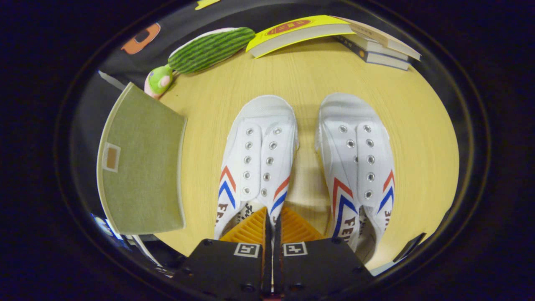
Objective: Open the storage box then place both shoes into the box .Put the left shoe in first, then the right shoe, with the right side of both shoes facing outward in a uniform manner.
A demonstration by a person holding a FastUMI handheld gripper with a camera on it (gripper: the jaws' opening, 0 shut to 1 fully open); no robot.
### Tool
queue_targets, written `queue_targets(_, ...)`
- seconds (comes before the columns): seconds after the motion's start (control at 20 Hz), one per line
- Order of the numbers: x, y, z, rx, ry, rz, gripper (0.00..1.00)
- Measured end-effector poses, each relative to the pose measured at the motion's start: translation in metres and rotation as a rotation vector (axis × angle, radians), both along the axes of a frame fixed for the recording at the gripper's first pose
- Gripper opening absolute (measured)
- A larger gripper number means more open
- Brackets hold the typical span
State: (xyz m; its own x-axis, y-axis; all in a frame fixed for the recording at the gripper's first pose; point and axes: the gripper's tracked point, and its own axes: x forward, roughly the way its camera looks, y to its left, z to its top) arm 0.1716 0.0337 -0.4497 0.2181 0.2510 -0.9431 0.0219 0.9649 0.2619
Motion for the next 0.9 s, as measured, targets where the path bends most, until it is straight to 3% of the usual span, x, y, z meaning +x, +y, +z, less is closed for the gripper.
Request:
queue_targets(0.35,-0.003,0.012,0.021,0.152,-0.018,-0.064,0.06)
queue_targets(0.55,-0.002,0.015,0.038,0.16,-0.045,-0.052,0.06)
queue_targets(0.75,-0.001,0.033,0.066,0.26,-0.073,-0.048,0.06)
queue_targets(0.9,0.004,0.039,0.091,0.243,-0.132,-0.028,0.06)
